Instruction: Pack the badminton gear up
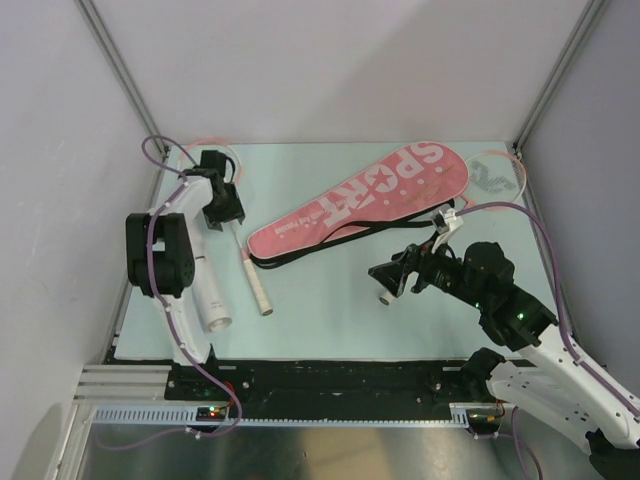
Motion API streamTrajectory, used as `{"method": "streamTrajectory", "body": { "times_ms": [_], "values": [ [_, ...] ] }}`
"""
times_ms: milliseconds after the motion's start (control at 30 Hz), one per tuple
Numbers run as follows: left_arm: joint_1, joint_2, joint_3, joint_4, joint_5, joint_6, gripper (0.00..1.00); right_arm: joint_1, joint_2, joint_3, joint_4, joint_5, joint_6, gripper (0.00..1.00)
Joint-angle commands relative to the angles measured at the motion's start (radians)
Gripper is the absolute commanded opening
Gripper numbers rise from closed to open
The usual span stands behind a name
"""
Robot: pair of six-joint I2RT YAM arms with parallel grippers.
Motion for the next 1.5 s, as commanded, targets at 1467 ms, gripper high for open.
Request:
{"method": "streamTrajectory", "body": {
  "times_ms": [1467],
  "values": [
    [-0.022,0.053,-0.005,0.073,0.003,-0.194,0.4,-0.01,-0.037,0.019,0.004,0.035,-0.099,0.91]
  ]
}}
